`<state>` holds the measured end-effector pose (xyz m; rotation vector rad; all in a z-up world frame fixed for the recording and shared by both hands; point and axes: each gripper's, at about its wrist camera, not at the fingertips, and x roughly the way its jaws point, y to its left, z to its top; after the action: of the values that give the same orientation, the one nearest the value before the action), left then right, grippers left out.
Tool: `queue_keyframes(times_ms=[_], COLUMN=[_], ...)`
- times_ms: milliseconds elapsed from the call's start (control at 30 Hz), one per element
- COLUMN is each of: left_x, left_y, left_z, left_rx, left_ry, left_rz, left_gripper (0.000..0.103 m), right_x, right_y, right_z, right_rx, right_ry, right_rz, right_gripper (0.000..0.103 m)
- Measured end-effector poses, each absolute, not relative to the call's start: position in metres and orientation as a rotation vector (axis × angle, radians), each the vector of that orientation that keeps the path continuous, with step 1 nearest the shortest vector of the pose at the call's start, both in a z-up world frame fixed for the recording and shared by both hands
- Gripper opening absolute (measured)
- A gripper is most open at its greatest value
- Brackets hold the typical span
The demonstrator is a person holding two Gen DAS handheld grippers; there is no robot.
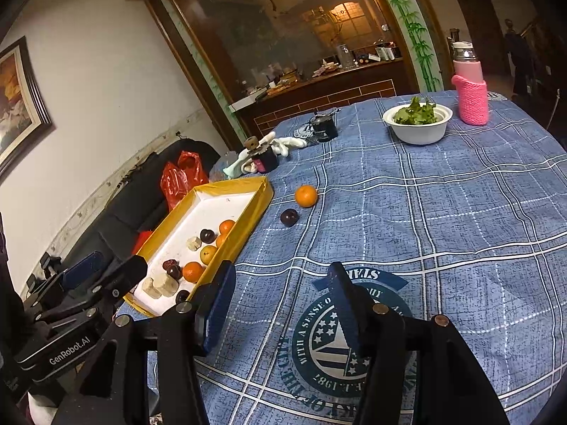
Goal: Organize fruits
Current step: 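Move the right tool toward the last orange and the left toward the last plum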
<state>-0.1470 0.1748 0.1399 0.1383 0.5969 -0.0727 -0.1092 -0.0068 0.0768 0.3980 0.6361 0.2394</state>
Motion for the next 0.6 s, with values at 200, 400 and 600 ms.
queue_keyframes(times_ms=[200,400,600], left_x=[-0.142,-0.125,-0.105], left_y=[0.180,0.196,0.208], left_z=[0.134,0.117,0.097], left_rx=[0.118,0.044,-0.010], left_ry=[0.621,0.685,0.729], left_rz=[-0.087,-0.102,-0.122], left_gripper=[0.087,0.087,0.087], right_x=[-0.108,-0.096,-0.072], right_y=[-0.006,0.000,0.007], right_z=[0.072,0.057,0.041], right_rx=[0.394,0.382,0.363], right_ry=[0.648,0.696,0.763], right_rz=[0.239,0.234,0.244], right_gripper=[0.059,0.059,0.059])
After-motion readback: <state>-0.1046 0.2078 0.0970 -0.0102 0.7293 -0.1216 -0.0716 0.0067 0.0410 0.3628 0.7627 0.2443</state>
